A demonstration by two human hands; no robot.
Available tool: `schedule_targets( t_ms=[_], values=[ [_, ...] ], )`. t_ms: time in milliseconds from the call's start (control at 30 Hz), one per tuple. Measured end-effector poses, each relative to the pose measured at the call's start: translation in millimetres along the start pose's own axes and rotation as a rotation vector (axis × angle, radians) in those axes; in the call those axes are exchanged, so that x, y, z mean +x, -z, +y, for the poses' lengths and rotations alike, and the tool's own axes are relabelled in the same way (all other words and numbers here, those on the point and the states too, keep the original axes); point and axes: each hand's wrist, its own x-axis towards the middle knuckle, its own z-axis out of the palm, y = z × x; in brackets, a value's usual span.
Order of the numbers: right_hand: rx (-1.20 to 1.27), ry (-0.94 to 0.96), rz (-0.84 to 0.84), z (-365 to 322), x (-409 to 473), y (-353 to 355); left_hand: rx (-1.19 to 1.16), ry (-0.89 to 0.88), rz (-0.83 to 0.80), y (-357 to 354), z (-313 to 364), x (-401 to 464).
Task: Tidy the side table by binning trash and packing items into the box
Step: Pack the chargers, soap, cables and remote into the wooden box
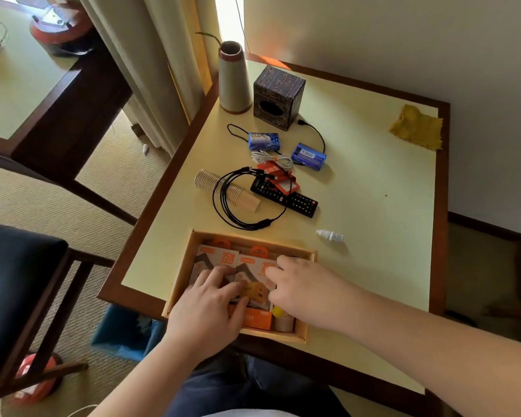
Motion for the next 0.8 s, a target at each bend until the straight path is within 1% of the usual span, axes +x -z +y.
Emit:
schedule_targets(
  t_ms=[167,233,267,300,367,433,467,500,533,567,600,633,667,700,800],
  values=[
    [0.056,0.232,-0.025,0.6,6.7,-13.2,-0.001,0.001,-0.006,1.3,0.7,0.7],
    [0.154,0.263,0.059,8.6,0.2,-15.2,-0.002,0.001,0.001,0.8,0.5,1.0],
    [0.251,0.237,0.118,15.8,-4.5,-14.3,-0.002,0.001,0.004,0.3,0.0,1.3],
    [0.377,0.181,0.185,24.8,-9.7,-13.3,-0.002,0.0,0.007,-0.6,-0.6,1.4],
    [0.575,-0.002,0.425,46.5,-21.0,-11.2,-0.005,0.001,0.014,-2.0,-1.4,1.7],
    [0.609,-0.301,0.692,70.5,-30.5,-18.9,-0.002,0.004,0.017,-2.6,-1.5,2.3],
    [0.607,-0.485,0.754,83.4,-33.0,-28.1,0.003,0.006,0.019,-2.5,-1.4,2.8],
    [0.617,-0.667,0.726,96.5,-34.0,-38.8,0.005,0.008,0.019,-1.7,-0.8,3.3],
    [0.636,-0.818,0.606,107.7,-33.4,-51.6,0.001,0.011,0.019,-0.4,0.6,4.5],
    [0.652,-0.908,0.44,115.9,-31.9,-65.2,-0.009,0.015,0.015,0.4,2.7,6.4],
    [0.657,-0.934,0.284,120.9,-30.0,-76.9,-0.027,0.02,0.011,1.0,6.0,8.8],
    [0.657,-0.926,0.183,123.4,-28.0,-86.2,-0.052,0.024,0.008,1.4,11.0,11.5],
    [0.655,-0.914,0.139,124.8,-25.3,-93.0,-0.076,0.025,0.009,1.5,17.1,13.9],
    [0.657,-0.913,0.138,126.0,-22.8,-97.5,-0.089,0.016,0.011,2.1,24.2,16.1],
    [0.706,-0.983,0.185,122.8,-18.4,-89.6,-0.073,-0.066,-0.024,2.6,40.3,15.9]
  ],
)
